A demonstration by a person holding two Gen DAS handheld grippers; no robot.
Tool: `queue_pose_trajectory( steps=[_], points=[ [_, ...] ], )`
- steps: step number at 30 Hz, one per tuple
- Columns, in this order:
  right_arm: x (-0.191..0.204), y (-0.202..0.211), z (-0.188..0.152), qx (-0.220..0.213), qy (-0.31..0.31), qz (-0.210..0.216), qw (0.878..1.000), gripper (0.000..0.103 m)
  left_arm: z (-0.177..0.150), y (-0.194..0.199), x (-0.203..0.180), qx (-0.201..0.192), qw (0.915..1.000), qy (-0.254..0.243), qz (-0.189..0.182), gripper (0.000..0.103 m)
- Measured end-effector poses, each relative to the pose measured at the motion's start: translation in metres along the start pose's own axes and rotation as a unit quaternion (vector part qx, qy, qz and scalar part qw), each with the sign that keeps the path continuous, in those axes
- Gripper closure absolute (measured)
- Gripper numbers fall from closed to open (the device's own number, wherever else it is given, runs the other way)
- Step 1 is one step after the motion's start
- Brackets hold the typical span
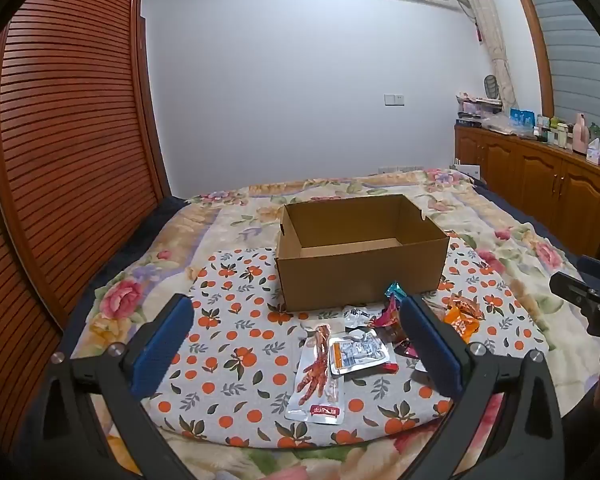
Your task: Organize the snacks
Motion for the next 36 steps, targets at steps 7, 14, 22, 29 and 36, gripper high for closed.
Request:
queue_pose_trajectory(
  steps=[7,14,22,29,36],
  points=[
    [-0.0003,0.0014,0.0004,-0.004,-0.001,-0.001,1.000,0.000,0.0004,-0.0011,-0.0008,-0.001,1.0000,0.000,0.001,0.000],
    [0.0002,0.0022,0.0004,-0.007,0.001,-0.001,1.000,0.000,-0.0004,-0.0045,0.0034,-0.001,1.0000,0.002,-0.001,0.000],
    [-0.0006,0.0011,0.0008,-0.008,0.001,-0.001,1.000,0.000,0.0033,-0.0008,0.0053,-0.005,1.0000,0.001,-0.002,0.000],
    [-0.0008,0.0010,0.0007,-0.008,0.001,0.000,1.000,0.000,0.0047,0.0018,0.0036,-0.006,1.0000,0.001,-0.001,0.000],
    [-0.0009,0.0009,0.0008,-0.009,0.000,0.000,1.000,0.000,0.0070,0.0023,0.0069,-0.005,1.0000,0.001,-0.002,0.000]
  ],
)
Point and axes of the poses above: each gripper's, at about its wrist camera, not at the fingertips, and y roughly against the way its jaws point, x to its left, z to its top, the point moved 3 cm from there along -y, roughly the way its jaws point, and after that the axes turned 7 degrees about -z, right-handed, at the moved point
